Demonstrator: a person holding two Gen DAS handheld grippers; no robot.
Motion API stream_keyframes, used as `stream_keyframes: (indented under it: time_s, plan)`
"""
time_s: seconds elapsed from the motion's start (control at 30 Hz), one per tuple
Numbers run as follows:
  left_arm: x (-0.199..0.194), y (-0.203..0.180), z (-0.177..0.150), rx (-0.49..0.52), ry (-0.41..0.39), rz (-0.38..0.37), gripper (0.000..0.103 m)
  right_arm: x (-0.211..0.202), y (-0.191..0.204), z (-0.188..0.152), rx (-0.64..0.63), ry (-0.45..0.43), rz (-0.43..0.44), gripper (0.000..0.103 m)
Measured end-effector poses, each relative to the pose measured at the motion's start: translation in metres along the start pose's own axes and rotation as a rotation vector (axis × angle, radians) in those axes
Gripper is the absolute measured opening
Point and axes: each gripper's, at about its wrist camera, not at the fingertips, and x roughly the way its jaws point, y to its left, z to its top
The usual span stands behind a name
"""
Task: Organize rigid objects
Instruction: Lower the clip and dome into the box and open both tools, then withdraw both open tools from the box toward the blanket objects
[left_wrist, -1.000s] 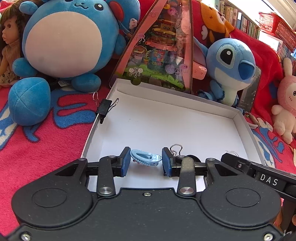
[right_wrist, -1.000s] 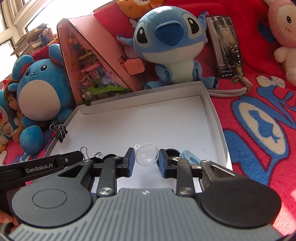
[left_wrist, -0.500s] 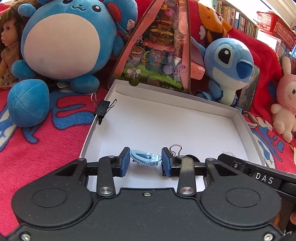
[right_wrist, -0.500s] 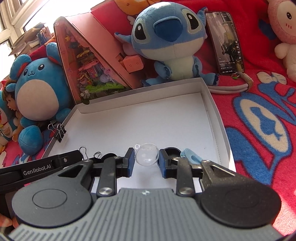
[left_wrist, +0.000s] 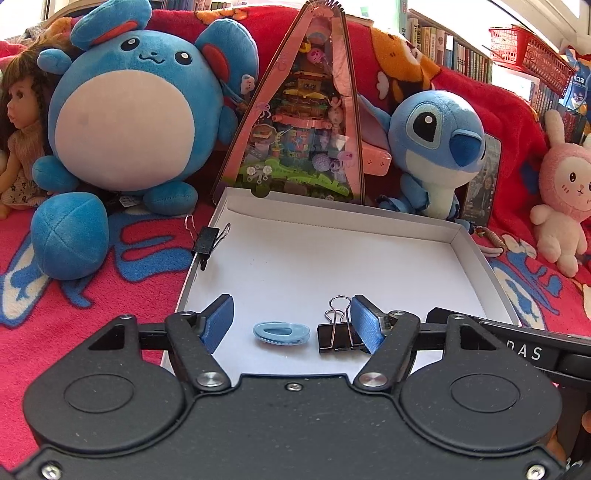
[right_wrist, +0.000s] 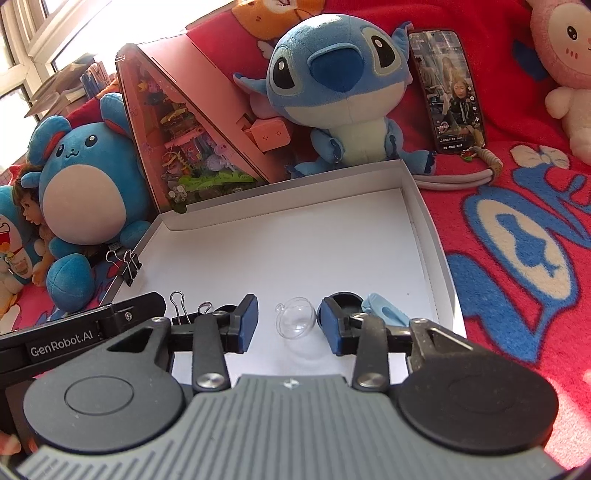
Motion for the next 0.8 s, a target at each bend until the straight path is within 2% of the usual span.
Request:
stream_keyframes:
  time_s: [0.43, 0.8]
  plan:
    - [-0.050, -0.005, -0.012, 0.052, -0.071, -0.070, 0.080, -0.045, 0.002, -0.012, -0.074, -0.090, 0.009, 0.082]
    - [-0.080, -0.005, -0.036, 0.074, -0.072, -0.124, 0.081, -0.082, 0.002, -0.031, -0.187, -0.162, -0.004, 0.091]
